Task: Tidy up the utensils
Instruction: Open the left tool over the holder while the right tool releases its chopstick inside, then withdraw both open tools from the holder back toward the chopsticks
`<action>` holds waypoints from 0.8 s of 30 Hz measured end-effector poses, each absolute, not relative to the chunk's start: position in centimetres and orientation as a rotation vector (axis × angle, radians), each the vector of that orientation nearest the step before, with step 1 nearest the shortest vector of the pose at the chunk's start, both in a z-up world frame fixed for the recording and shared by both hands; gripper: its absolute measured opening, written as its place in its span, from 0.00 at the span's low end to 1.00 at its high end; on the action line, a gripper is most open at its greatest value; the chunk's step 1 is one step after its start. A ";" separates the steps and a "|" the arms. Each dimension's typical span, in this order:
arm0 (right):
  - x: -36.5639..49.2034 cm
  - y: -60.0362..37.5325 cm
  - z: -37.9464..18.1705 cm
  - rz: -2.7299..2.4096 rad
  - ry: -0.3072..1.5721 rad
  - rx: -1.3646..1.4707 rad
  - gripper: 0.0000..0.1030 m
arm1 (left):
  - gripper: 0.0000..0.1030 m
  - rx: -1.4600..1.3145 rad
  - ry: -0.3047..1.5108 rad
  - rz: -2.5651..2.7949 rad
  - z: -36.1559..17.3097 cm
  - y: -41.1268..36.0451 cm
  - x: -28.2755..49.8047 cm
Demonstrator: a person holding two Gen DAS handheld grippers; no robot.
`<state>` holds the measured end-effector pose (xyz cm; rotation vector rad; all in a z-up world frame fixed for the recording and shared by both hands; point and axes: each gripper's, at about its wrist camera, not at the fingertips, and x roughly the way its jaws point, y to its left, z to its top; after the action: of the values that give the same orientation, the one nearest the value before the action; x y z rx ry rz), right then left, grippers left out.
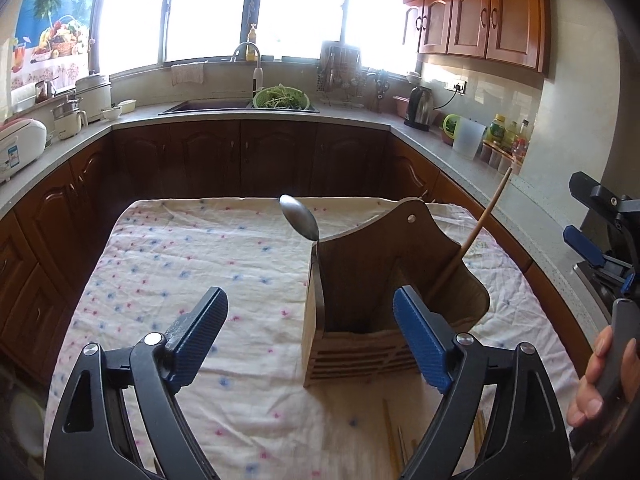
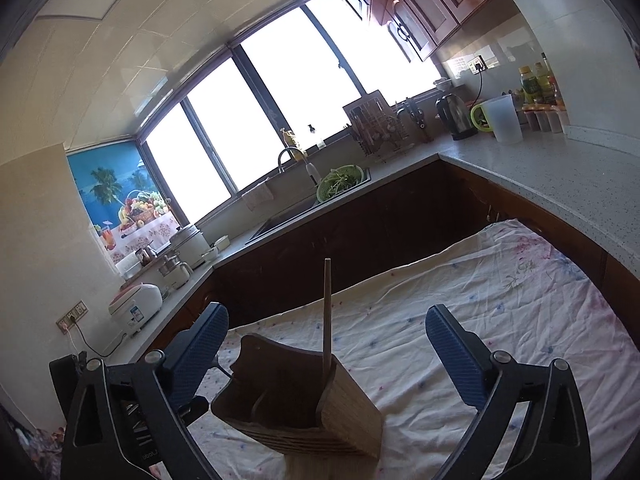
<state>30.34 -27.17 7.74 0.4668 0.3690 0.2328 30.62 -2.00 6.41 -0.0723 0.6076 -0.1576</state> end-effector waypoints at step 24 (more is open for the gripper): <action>15.1 -27.5 0.9 0.166 0.572 0.371 0.98 | 0.87 -0.199 0.709 -0.195 1.5 0.4 17.8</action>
<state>15.09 -27.51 0.86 0.3710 0.5722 0.1658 17.77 0.44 1.49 -0.1988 0.7090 -0.1954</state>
